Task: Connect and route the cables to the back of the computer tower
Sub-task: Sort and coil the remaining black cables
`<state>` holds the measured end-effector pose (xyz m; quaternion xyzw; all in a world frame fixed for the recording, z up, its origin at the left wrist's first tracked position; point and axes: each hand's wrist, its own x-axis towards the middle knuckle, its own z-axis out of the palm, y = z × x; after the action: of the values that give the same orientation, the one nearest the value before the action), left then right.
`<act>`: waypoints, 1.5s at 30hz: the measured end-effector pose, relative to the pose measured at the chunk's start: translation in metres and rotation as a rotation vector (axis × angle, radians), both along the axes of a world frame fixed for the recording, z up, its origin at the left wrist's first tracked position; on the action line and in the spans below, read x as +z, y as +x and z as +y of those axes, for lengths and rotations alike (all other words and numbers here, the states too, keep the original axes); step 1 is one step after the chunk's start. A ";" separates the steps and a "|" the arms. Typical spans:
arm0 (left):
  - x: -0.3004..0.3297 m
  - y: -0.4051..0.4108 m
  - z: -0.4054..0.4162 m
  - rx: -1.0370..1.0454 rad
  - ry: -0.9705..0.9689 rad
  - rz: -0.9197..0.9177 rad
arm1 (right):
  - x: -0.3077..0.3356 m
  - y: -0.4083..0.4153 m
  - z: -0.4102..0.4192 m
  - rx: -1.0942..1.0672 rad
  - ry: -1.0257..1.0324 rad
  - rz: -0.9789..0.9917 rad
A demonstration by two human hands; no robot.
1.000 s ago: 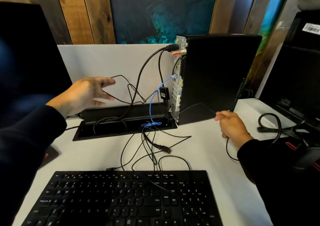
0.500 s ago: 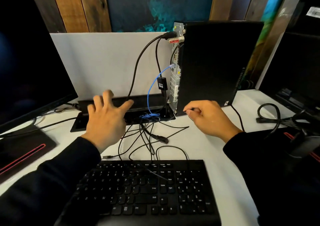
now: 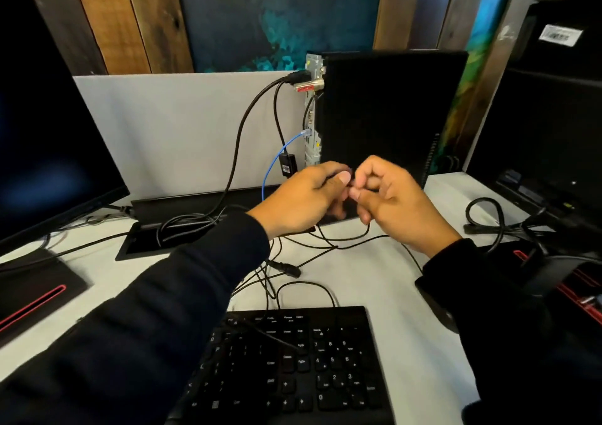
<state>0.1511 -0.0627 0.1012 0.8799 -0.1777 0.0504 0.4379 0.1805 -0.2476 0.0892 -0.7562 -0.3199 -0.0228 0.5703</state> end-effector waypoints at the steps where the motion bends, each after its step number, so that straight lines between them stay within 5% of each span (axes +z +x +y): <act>1: -0.004 0.004 -0.001 0.026 -0.055 -0.002 | 0.000 0.004 -0.006 -0.052 0.049 -0.001; 5: -0.020 0.009 0.012 0.148 -0.275 0.091 | -0.013 0.018 -0.021 -0.281 -0.063 -0.066; 10: -0.023 0.009 0.018 0.165 -0.725 0.234 | -0.017 0.022 -0.022 -0.299 -0.282 -0.081; 14: -0.018 0.008 0.024 0.182 -1.009 0.276 | -0.024 0.026 -0.029 -0.201 0.021 0.178; 17: -0.020 0.004 0.021 -0.002 -1.052 0.364 | -0.029 0.026 -0.027 -0.175 0.164 0.293; 23: -0.009 -0.004 0.000 -0.178 -1.063 0.280 | -0.036 0.022 -0.003 -0.325 -0.116 -0.119; 26: 0.004 -0.004 0.011 -0.079 -0.689 -0.017 | -0.018 0.022 -0.005 -0.311 0.176 0.140; 28: 0.009 0.002 0.017 0.078 -0.287 -0.248 | 0.002 0.015 -0.011 -0.148 0.406 0.452; 30: 0.012 0.007 0.019 0.235 -0.087 -0.372 | 0.017 0.005 -0.014 0.071 0.490 0.607; 33: 0.007 0.008 0.015 0.325 -0.233 -0.252 | 0.020 -0.003 -0.008 0.227 0.323 0.511; 39: 0.001 -0.013 -0.005 0.172 -0.960 0.419 | 0.008 -0.017 0.004 0.341 -0.031 0.329; 42: -0.004 -0.028 0.009 0.085 -0.932 0.411 | 0.010 -0.022 0.006 0.384 -0.275 0.184; 45: -0.007 -0.049 0.031 0.063 -0.787 0.356 | 0.008 -0.019 0.007 0.367 -0.266 0.156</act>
<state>0.1025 -0.0318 0.0939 0.6459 -0.0396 -0.0248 0.7620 0.1616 -0.2403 0.0968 -0.7534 -0.4070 0.1821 0.4834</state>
